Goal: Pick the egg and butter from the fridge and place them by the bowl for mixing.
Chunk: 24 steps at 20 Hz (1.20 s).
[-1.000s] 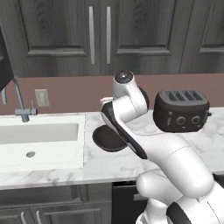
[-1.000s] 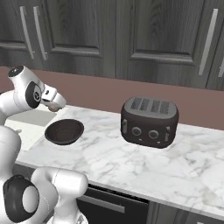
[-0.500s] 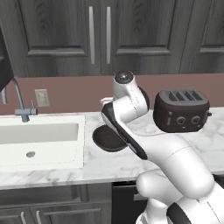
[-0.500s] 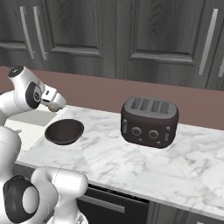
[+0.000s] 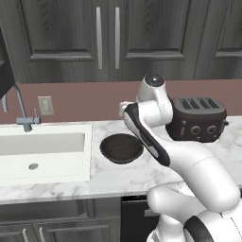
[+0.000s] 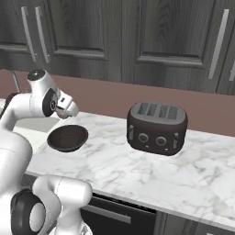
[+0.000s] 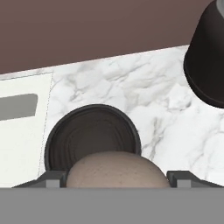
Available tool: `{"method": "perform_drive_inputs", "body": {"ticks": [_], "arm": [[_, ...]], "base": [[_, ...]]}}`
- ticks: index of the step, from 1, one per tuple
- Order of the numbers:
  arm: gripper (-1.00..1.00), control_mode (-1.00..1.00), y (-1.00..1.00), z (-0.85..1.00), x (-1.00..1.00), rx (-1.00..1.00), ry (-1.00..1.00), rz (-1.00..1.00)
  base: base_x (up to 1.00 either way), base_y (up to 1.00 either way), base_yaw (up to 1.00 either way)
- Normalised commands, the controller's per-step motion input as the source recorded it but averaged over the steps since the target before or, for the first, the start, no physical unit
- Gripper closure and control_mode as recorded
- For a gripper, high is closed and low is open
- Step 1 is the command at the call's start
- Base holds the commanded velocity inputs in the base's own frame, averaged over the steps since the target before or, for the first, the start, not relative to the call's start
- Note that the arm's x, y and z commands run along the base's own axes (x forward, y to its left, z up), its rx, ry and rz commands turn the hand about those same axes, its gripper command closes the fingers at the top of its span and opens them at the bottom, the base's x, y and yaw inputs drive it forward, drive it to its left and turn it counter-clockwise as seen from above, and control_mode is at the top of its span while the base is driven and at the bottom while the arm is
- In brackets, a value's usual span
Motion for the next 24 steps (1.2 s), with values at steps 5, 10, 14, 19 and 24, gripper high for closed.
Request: {"method": "perform_drive_inputs", "body": {"ticks": [5, 10, 14, 19, 24], "arm": [[1.0, -1.0, -0.54, -0.18, 0.1, 0.03, 0.07, 0.0], [1.0, -1.0, -0.68, -0.24, 0.02, 0.01, 0.1, 0.0], [1.0, -1.0, -0.74, -0.31, 0.01, 0.07, 0.11, 0.0], [1.0, -1.0, -0.48, -0.53, 0.1, 0.16, 0.16, 0.0], [1.0, -1.0, -0.1, -0.65, 0.24, 0.06, 0.02, -0.01]], "base": [[0.0, 0.0, 0.0], [0.0, 0.0, 0.0], [0.0, 0.0, 0.0], [0.0, 0.0, 0.0], [0.0, 0.0, 0.0]]}}
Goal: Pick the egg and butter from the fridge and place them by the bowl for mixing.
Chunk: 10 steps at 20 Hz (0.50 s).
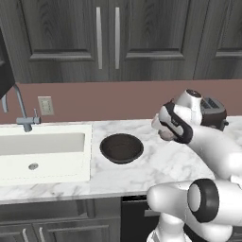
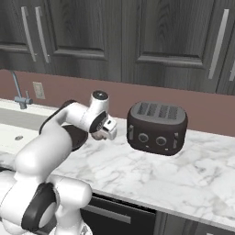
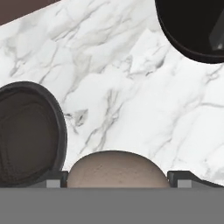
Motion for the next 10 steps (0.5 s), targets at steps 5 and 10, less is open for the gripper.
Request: {"method": "perform_drive_inputs", "body": {"ticks": [5, 10], "arm": [[1.0, -1.0, -0.08, -0.69, 0.23, 0.0, 0.06, -0.07], [1.0, -1.0, -0.11, -0.55, 0.27, 0.01, 0.04, -0.05]], "base": [[0.0, 0.0, 0.0], [0.0, 0.0, 0.0]]}}
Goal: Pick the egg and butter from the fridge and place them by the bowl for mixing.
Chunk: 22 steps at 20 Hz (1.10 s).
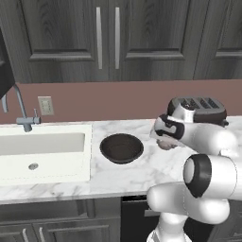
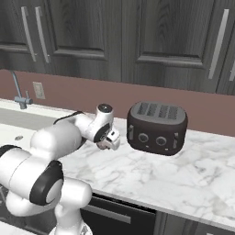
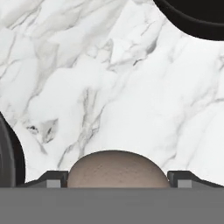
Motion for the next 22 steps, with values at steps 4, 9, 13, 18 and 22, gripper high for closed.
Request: {"method": "perform_drive_inputs", "body": {"ticks": [4, 9, 13, 18, 22], "arm": [[1.0, -1.0, -0.01, -0.5, 0.26, 0.09, 0.04, -0.01], [1.0, -1.0, 0.0, -0.44, 0.27, 0.08, 0.04, -0.03], [1.0, -1.0, 0.01, -0.31, 0.27, 0.08, 0.07, -0.05], [1.0, -1.0, 0.08, -0.17, 0.24, 0.09, 0.0, -0.03], [1.0, -1.0, 0.14, -0.21, 0.22, 0.1, 0.0, -0.04]], "base": [[0.0, 0.0, 0.0], [0.0, 0.0, 0.0], [0.0, 0.0, 0.0], [0.0, 0.0, 0.0], [0.0, 0.0, 0.0]]}}
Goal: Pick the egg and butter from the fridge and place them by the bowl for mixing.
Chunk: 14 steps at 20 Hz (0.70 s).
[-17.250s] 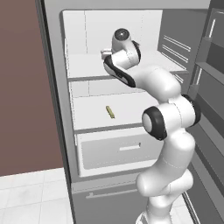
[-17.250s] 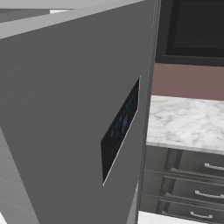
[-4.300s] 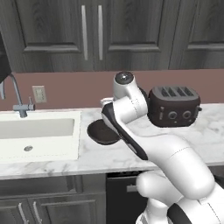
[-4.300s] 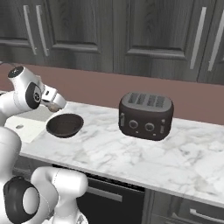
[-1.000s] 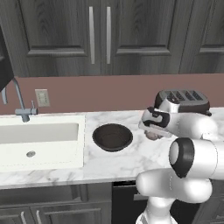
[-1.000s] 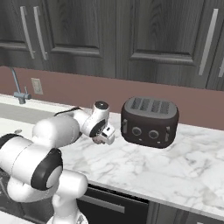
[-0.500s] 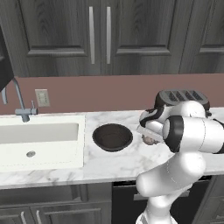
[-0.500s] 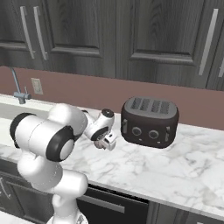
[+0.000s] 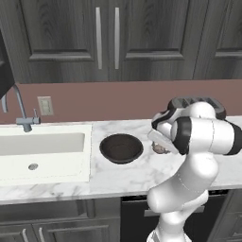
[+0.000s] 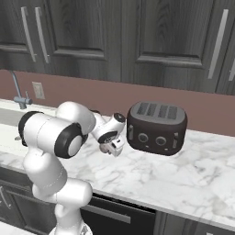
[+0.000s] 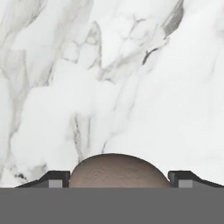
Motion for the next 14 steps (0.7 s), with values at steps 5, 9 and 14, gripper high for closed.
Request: {"method": "perform_drive_inputs", "body": {"ticks": [5, 9, 14], "arm": [[1.0, -1.0, 0.31, -0.25, 0.08, 0.07, 0.0, -0.09], [1.0, -1.0, 0.35, -0.25, 0.08, 0.04, 0.0, -0.11], [1.0, -1.0, 0.43, -0.27, 0.0, 0.02, 0.0, -0.11]], "base": [[0.0, 0.0, 0.0], [0.0, 0.0, 0.0], [0.0, 0.0, 0.0]]}}
